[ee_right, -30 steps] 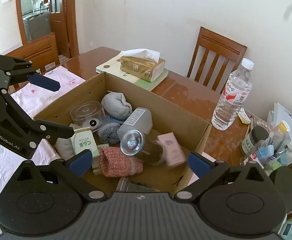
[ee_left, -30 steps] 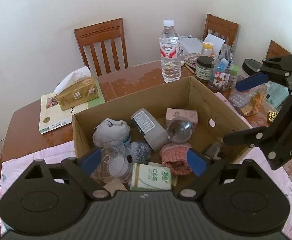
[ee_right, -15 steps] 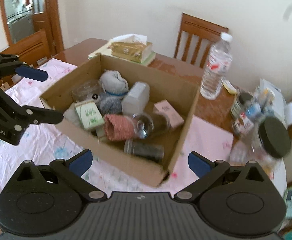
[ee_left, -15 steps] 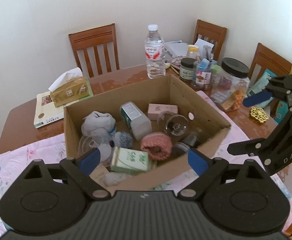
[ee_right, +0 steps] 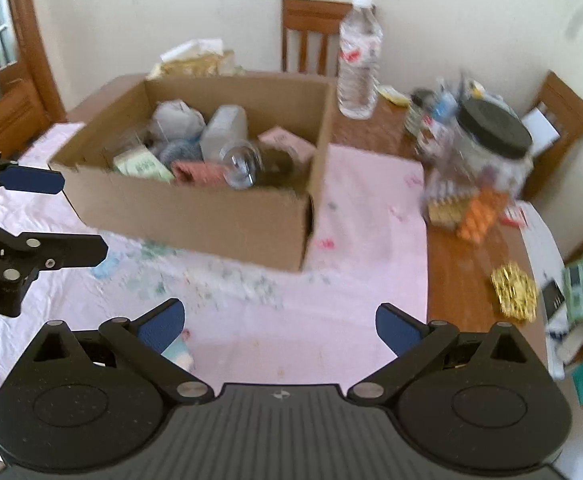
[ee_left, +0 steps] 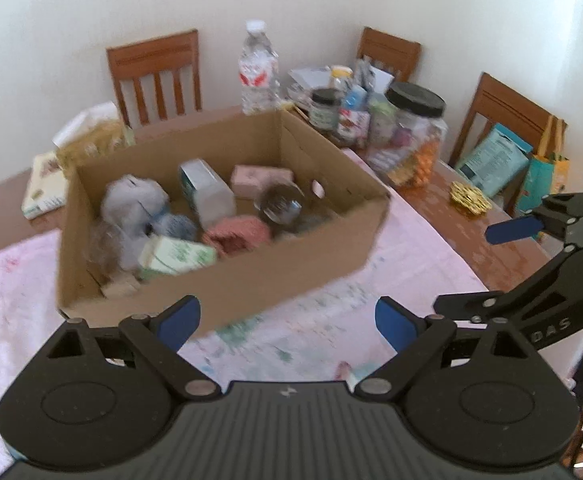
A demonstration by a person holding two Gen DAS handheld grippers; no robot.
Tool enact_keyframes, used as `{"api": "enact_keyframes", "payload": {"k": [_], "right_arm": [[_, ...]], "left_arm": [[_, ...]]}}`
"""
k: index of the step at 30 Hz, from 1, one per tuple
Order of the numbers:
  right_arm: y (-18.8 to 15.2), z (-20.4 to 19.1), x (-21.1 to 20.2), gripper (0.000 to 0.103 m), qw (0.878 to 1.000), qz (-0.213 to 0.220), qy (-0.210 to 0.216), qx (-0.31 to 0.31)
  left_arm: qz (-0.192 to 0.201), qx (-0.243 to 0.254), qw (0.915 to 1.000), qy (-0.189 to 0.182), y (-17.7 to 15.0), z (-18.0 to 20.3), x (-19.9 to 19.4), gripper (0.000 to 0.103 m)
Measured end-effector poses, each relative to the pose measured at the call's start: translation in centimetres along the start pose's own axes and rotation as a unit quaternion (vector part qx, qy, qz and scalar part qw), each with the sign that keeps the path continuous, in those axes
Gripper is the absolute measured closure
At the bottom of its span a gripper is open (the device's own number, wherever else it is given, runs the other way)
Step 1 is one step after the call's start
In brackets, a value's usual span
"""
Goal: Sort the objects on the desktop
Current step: 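Withdraw both grippers and move the left gripper to the light-blue toy, then close the left gripper on the light-blue toy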
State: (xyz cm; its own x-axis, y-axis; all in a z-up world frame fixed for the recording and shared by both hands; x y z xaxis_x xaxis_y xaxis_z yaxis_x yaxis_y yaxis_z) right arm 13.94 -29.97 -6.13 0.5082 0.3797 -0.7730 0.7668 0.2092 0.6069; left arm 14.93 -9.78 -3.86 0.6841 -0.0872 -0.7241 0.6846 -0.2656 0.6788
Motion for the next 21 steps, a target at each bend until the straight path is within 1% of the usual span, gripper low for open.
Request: {"api": "enact_keyframes", "payload": {"k": [2, 4, 9, 14, 21], "right_arm": [[-1.1, 0.2, 0.4, 0.000, 1.000, -0.015, -0.005, 0.006], [-2.1, 0.4, 0.6, 0.000, 1.000, -0.030, -0.006, 0.007], [-3.7, 1.1, 0.6, 0.000, 0.998, -0.058, 0.012, 0.007], [-4.9, 2.0, 0.3, 0.000, 0.997, -0.074, 0.016, 0.000], [-6.1, 2.9, -0.4, 0.000, 0.996, -0.081, 0.025, -0.001]], "left_arm": [[-0.007, -0.001, 1.0000, -0.002, -0.7, 0.7, 0.3, 0.009], [-0.020, -0.001, 0.9998, 0.005, -1.4, 1.4, 0.8, 0.009], [-0.046, -0.018, 0.9986, 0.020, -2.7, 3.3, 1.7, 0.009], [-0.062, -0.029, 0.9971, 0.034, -3.5, 4.9, 2.7, 0.009], [-0.084, -0.041, 0.9948, 0.041, -5.3, 6.4, 4.3, 0.012]]}}
Point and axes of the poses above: each gripper's, at about its wrist camera, not at the fingertips, and x roughly the way its jaws point, z to its right, y to its top, the point moved 3 cm from there along x, roughly the way its jaws point, and after that the axes turned 13 degrees about y, right-handed, at the moved point
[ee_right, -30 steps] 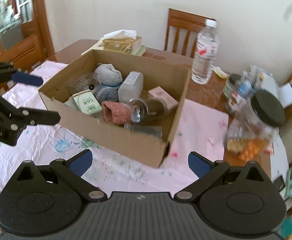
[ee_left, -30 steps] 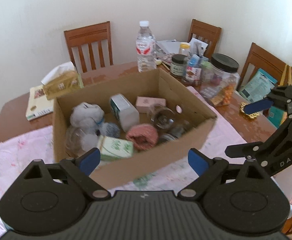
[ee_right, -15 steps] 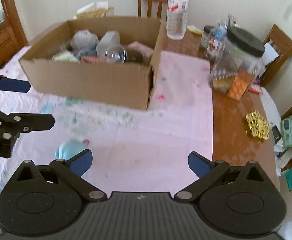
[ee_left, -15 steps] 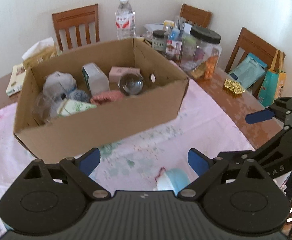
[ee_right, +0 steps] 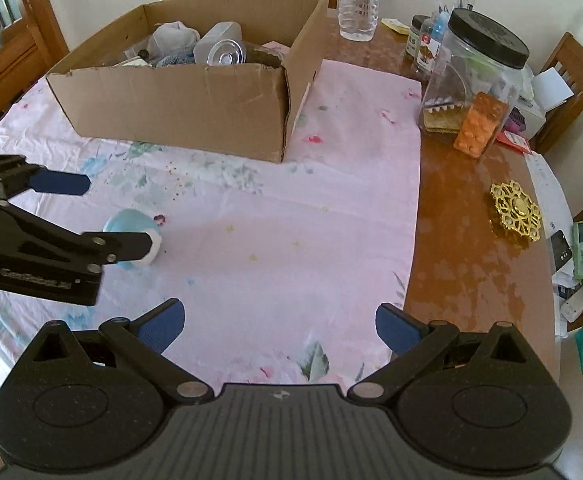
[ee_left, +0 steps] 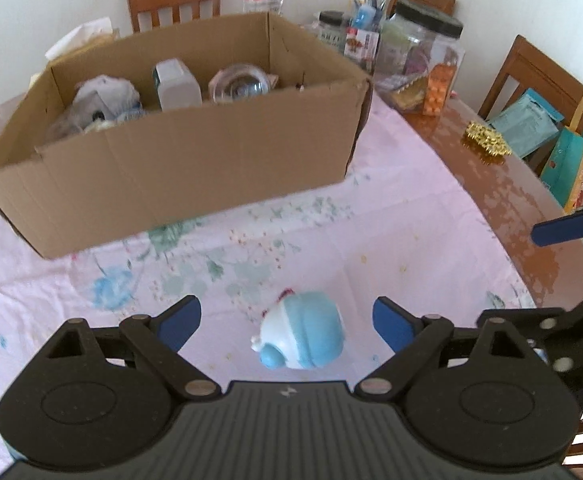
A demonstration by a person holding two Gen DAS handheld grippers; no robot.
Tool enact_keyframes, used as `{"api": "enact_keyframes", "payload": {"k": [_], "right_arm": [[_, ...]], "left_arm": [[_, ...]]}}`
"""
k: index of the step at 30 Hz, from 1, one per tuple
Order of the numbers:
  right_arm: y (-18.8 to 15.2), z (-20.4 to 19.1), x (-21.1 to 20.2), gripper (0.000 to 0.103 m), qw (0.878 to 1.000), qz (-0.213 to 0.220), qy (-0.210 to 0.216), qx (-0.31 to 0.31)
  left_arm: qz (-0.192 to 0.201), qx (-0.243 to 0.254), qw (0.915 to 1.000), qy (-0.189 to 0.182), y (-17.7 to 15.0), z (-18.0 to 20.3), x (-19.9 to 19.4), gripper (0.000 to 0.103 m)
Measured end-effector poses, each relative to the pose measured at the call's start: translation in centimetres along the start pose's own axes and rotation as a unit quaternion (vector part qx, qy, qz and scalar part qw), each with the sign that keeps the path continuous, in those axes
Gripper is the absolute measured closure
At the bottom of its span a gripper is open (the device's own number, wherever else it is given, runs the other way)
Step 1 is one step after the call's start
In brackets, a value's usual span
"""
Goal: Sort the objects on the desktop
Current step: 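Close the left gripper on the light-blue toy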
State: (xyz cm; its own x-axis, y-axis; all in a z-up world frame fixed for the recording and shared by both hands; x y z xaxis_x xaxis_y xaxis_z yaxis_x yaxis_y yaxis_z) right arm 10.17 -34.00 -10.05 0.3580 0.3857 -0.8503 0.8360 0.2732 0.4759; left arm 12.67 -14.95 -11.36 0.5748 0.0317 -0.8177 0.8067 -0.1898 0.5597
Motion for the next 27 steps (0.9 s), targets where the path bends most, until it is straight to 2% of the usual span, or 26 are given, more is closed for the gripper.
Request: {"api": "enact_keyframes", "payload": {"k": [2, 6, 12, 15, 27], "right_arm": [[-0.2, 0.1, -0.1, 0.000, 1.000, -0.001, 0.001, -0.003], [-0.4, 0.4, -0.4, 0.000, 1.000, 0.000, 0.001, -0.004], [-0.8, 0.8, -0.8, 0.000, 1.000, 0.002, 0.005, -0.004], [-0.8, 0.7, -1.0, 0.000, 1.000, 0.004, 0.006, -0.006], [-0.4, -0.1, -1.5, 0.000, 1.000, 0.011, 0.009, -0.018]], "left_arm": [[-0.003, -0.008, 1.0000, 0.003, -0.3, 0.1, 0.4, 0.013], [-0.011, -0.017, 0.9998, 0.000, -0.7, 0.2, 1.2, 0.028], [-0.012, -0.021, 0.9997, 0.006, -1.2, 0.4, 1.7, 0.037], [-0.015, -0.024, 0.9996, 0.003, -1.3, 0.4, 2.0, 0.048], [-0.003, -0.023, 0.9997, -0.007, -1.0, -0.1, 1.1, 0.052]]}}
Point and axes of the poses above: each gripper's, at about its wrist camera, not at the fingertips, and x roughly the way its jaws point, z to its right, y to its top, the point moved 3 cm from there along x, roughly the way its jaws point, and after that the axes turned 13 degrees about y, right-handed, at the moved point
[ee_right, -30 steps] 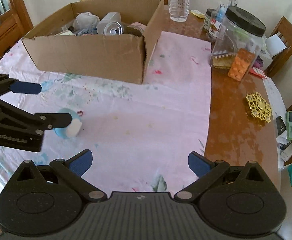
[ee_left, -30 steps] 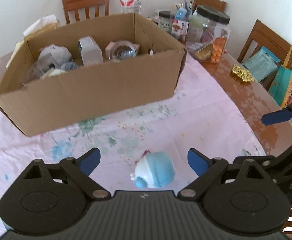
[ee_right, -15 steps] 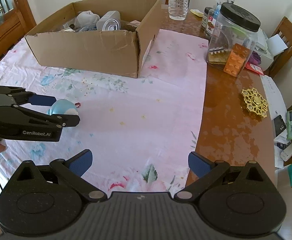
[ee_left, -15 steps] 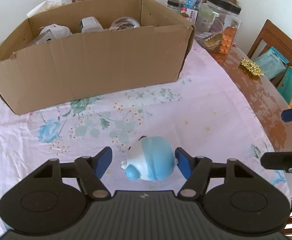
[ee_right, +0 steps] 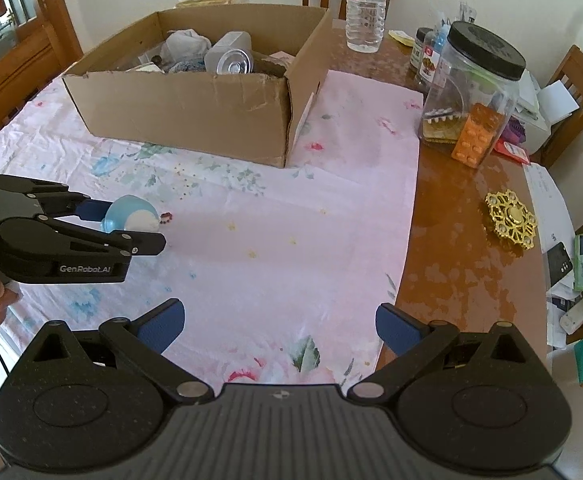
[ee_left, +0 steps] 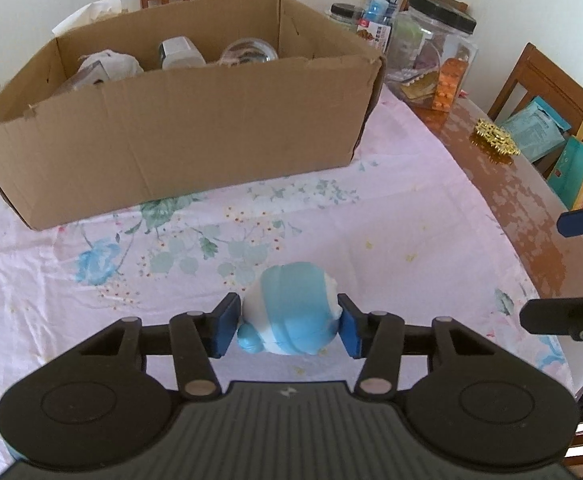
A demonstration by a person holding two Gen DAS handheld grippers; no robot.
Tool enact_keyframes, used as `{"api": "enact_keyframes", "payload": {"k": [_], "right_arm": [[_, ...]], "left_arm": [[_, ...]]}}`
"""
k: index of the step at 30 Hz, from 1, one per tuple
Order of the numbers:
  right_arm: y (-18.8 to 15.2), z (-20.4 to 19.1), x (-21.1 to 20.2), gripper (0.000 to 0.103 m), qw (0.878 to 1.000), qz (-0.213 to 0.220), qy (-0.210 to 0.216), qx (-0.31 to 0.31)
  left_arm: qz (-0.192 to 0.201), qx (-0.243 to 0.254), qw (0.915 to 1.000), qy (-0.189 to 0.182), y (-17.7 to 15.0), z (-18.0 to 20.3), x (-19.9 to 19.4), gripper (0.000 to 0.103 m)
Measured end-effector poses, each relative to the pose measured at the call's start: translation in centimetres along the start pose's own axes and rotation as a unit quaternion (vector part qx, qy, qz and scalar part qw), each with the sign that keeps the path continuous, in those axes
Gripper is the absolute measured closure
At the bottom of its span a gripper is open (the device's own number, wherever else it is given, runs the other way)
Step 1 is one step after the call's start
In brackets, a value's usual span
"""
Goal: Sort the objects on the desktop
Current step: 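Carry the light-blue toy over the box and open the left gripper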
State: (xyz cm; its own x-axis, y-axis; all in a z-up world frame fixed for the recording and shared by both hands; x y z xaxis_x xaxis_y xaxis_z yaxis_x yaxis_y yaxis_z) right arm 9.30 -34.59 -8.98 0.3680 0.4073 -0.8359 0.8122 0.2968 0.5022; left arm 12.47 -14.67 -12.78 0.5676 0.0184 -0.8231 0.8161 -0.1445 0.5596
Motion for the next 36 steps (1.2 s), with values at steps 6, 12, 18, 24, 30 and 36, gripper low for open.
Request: {"api": "enact_keyframes", "payload": {"k": [6, 12, 18, 24, 30, 36], "right_arm": [[0.6, -0.5, -0.6, 0.000, 1.000, 0.008, 0.002, -0.005], [1.8, -1.5, -1.6, 0.000, 1.000, 0.026, 0.013, 0.000], [3.2, -2.9, -2.6, 0.000, 0.999, 0.045, 0.016, -0.013], [4.3, -3.7, -3.1, 0.000, 0.998, 0.057, 0.017, -0.011], [4.7, -4.3, -3.5, 0.000, 0.998, 0.062, 0.004, -0.014], [5.2, -4.3, -3.7, 0.000, 0.998, 0.066, -0.011, -0.001]], "left_arm": [[0.008, 0.017, 0.9998, -0.008, 1.1, -0.6, -1.7, 0.052], [0.034, 0.030, 0.9989, -0.010, 3.7, -2.1, -4.2, 0.052], [0.075, 0.047, 0.9960, -0.004, 7.5, -3.4, -6.4, 0.052], [0.108, 0.064, 0.9920, 0.007, 11.2, -4.4, -6.8, 0.052], [0.117, 0.068, 0.9907, 0.015, 13.9, -5.2, -5.2, 0.052], [0.115, 0.071, 0.9906, 0.022, 15.6, -5.9, -3.1, 0.051]]}}
Point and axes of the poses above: each gripper's, at about its wrist camera, not at the fingertips, and x roughly the way its jaws point, z to its right, y to its top, the point moved 3 cm from there along x, roughly the way its jaws point, and after that the axes turned 13 degrees about y, right-handed, at the moved point
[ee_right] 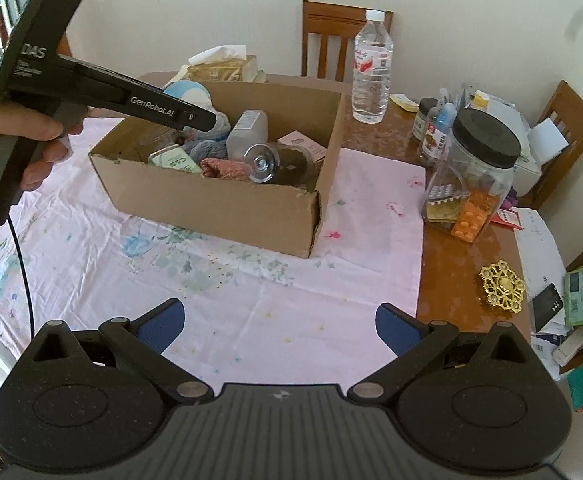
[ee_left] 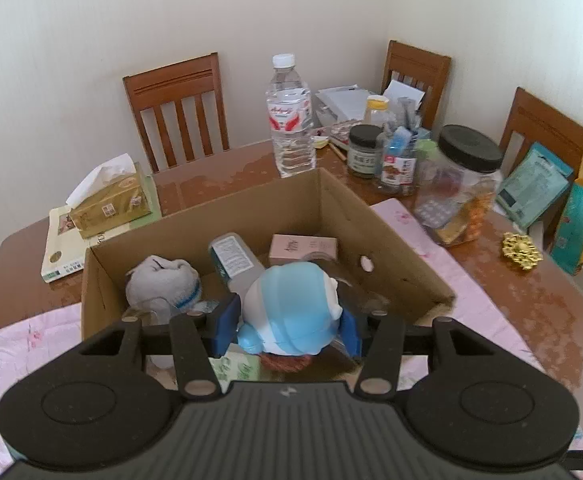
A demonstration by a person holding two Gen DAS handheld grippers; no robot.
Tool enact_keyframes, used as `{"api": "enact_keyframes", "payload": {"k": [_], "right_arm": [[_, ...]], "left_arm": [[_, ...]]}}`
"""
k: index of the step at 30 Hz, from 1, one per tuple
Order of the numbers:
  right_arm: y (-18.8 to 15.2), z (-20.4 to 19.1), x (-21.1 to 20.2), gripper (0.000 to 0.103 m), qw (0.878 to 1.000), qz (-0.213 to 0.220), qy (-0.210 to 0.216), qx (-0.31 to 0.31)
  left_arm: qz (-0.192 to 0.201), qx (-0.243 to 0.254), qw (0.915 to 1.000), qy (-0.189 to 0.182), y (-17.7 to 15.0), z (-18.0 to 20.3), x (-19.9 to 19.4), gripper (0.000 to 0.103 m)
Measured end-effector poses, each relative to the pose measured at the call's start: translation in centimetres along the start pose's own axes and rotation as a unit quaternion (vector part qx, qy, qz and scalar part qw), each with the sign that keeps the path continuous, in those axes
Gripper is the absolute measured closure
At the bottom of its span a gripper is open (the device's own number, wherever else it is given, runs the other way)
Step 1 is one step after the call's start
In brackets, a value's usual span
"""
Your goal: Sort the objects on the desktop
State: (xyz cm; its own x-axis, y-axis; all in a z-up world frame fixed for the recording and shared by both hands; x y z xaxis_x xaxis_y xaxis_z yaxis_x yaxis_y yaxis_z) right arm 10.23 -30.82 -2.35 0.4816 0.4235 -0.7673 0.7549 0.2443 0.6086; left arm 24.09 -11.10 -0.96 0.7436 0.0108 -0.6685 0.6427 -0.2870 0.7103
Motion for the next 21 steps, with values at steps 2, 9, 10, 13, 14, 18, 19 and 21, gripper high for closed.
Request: {"api": "enact_keyframes", "payload": {"k": [2, 9, 10, 13, 14, 18, 19, 21], "right_arm": [[0.1, 0.0, -0.1, 0.000, 1.000, 0.001, -0.004, 0.005], [0.7, -0.2, 0.1, 0.000, 1.000, 0.000, -0.011, 0.015], [0.8, -0.3, 0.2, 0.000, 1.000, 0.000, -0.011, 0.016], [1.1, -0.4, 0.4, 0.000, 1.000, -0.003, -0.012, 0.018], [1.2, -0.5, 0.4, 0.000, 1.000, -0.003, -0.013, 0.018], [1.8, -0.6, 0.4, 0.000, 1.000, -0.002, -0.012, 0.022], [2.0, -0.5, 0.4, 0.000, 1.000, -0.002, -0.012, 0.023], [2.3, -0.5, 0.4, 0.000, 1.000, -0.003, -0.013, 0.025]], "left_arm": [[-0.003, -0.001, 1.0000, 0.005, 0.1, -0.4, 0.8, 0.049], [-0.019, -0.004, 0.9997, 0.012, -0.3, -1.5, 2.4, 0.026], [-0.018, -0.005, 0.9998, 0.012, -0.3, -1.6, 2.4, 0.022], [-0.013, -0.007, 0.9998, 0.016, -0.3, -2.1, 2.1, 0.013], [-0.012, -0.007, 0.9998, 0.016, -0.2, -2.3, 2.0, 0.012], [-0.010, -0.011, 0.9996, 0.023, -0.2, -3.1, 1.2, 0.008], [-0.008, -0.012, 0.9995, 0.029, -0.2, -3.3, 1.0, 0.007], [-0.008, -0.014, 0.9994, 0.031, -0.4, -3.7, 0.4, 0.007]]}}
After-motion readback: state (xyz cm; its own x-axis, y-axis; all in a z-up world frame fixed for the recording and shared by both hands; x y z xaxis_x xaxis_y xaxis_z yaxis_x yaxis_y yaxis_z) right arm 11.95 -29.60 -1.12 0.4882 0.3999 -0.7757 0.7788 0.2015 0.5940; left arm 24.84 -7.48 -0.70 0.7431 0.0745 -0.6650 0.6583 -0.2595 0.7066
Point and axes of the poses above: each gripper's, at about its wrist camera, not at the fingertips, and x roughly the way its jaws point, z to its right, y to its top, the point moved 3 cm from there along x, roughly the way its jaws point, and after that the axes turned 13 degrees about y, right-handed, at the moved point
